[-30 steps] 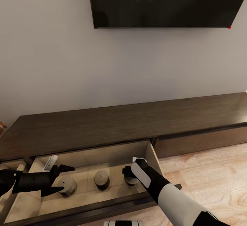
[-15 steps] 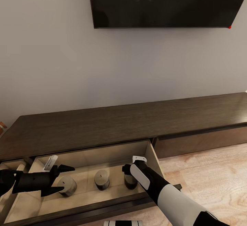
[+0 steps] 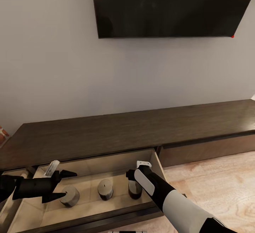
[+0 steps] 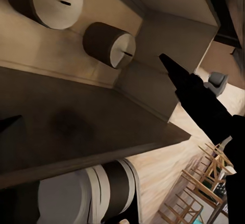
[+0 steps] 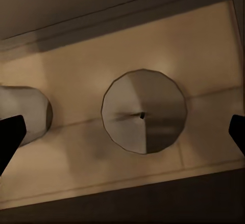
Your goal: Place each of the two pumpkins and all three candles from the living room inside a cabinet in the living room (use any cabinet), then make sure every cabinet is closed, and position the cauldron so it is next to a table in the living room.
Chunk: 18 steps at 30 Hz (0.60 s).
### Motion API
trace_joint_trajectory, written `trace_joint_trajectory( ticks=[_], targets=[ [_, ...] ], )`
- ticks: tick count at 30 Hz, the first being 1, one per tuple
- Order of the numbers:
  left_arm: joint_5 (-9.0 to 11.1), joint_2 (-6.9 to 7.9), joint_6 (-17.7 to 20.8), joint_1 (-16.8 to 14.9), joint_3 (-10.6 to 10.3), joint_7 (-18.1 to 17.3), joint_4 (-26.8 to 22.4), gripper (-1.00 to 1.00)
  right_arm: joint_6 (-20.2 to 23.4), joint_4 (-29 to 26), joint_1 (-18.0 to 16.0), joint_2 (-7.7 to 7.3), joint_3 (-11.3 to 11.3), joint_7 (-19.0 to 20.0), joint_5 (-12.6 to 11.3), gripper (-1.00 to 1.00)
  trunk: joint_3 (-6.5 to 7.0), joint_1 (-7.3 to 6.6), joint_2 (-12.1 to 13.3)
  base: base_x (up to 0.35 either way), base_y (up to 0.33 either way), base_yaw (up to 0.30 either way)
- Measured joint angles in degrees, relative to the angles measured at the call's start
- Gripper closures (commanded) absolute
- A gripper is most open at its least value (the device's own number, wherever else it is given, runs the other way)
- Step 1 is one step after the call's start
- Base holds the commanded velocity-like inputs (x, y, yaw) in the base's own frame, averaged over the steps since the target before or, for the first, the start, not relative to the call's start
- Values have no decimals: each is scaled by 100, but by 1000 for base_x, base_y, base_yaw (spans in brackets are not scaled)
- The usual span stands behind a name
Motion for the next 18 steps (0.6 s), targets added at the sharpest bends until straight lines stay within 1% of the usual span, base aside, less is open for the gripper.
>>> trace_joint_trajectory(
  ticks=[5,11,18],
  targets=[
    [0,0,0,0,0,1,8,-100,3,0,1,1,1,0,-6,-100,90,-110,201,0,0,0],
    [0,0,0,0,0,1,8,-100,3,0,-1,1,0,1,-9,-100,197,-240,441,-146,0,0],
    [0,0,0,0,0,2,12,-100,27,-22,0,-4,-5,-5,-52,-100,323,-395,722,-22,0,0]
  ],
)
